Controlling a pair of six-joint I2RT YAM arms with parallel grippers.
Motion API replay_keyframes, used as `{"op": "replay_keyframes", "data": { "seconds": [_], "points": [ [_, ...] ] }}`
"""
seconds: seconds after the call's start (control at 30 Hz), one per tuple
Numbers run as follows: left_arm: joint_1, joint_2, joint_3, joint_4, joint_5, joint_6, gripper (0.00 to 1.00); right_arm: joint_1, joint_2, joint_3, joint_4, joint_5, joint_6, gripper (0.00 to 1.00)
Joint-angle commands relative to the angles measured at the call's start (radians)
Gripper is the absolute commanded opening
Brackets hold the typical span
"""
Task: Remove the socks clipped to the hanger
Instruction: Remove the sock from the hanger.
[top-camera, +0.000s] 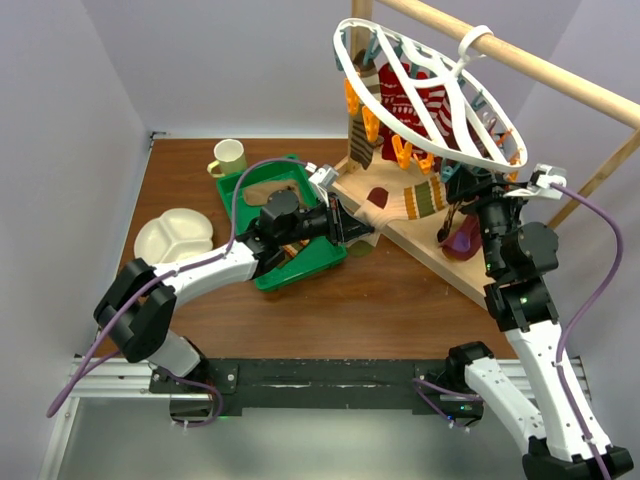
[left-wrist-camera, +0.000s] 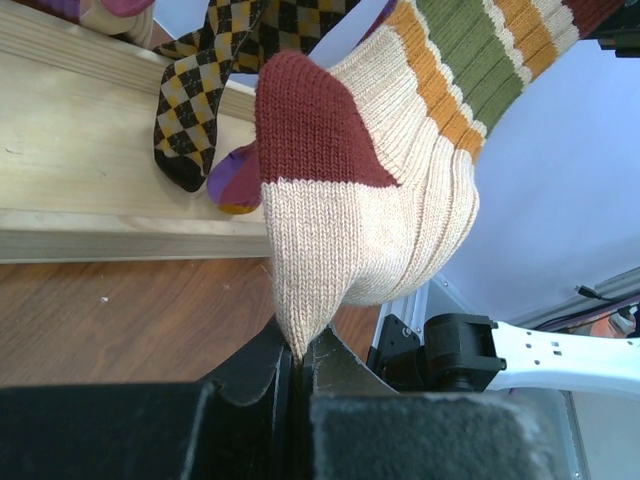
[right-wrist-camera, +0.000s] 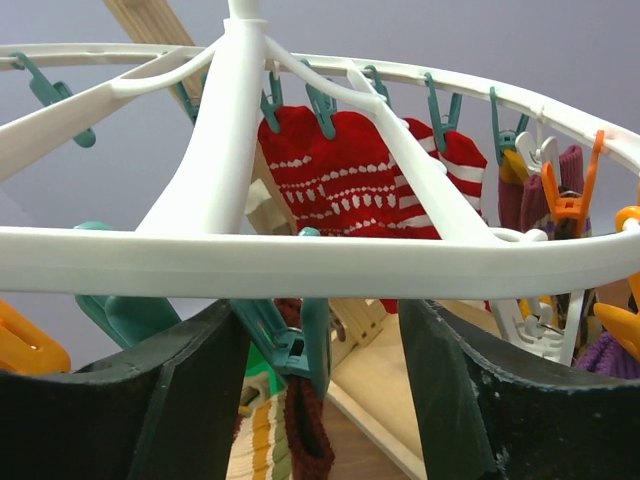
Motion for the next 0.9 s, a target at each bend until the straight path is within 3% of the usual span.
{"op": "replay_keyframes", "data": {
  "seconds": [0.0, 0.1, 0.13, 0.27, 0.5, 0.57, 0.6, 0.7, 0.87],
  "points": [
    [0.007, 0.005, 0.001, 0.054, 0.018, 0.0, 0.0, 0.001, -0.005, 0.038, 0.081, 0.044, 0.022, 0.58],
    [0.007, 0.01, 0.001, 0.055, 0.018, 0.0, 0.0, 0.001, -0.005, 0.041, 0.078, 0.046, 0.022, 0.47],
    [0.007, 0.008, -0.001, 0.055, 0.02, 0.0, 0.0, 0.001, -0.005, 0.042, 0.076, 0.046, 0.022, 0.3],
    [0.008, 0.002, -0.004, 0.054, 0.014, 0.0, 0.0, 0.001, -0.007, 0.045, 0.059, 0.04, 0.023, 0.01],
    [0.008, -0.001, -0.004, 0.051, 0.006, 0.001, 0.0, -0.001, -0.019, 0.041, 0.038, 0.044, 0.023, 0.0],
    [0.007, -0.004, -0.004, 0.052, 0.006, 0.0, 0.0, 0.001, -0.022, 0.042, 0.027, 0.037, 0.025, 0.11],
    [0.007, -0.004, -0.004, 0.051, 0.006, 0.0, 0.0, 0.001, -0.023, 0.041, 0.026, 0.035, 0.026, 0.33],
    [0.007, -0.009, -0.004, 0.052, 0.006, 0.003, 0.0, 0.001, -0.036, 0.035, 0.013, 0.032, 0.034, 0.67],
    [0.008, -0.019, -0.005, 0.052, 0.002, 0.007, 0.0, 0.001, -0.088, 0.009, -0.051, 0.035, 0.06, 0.82]
  ]
}}
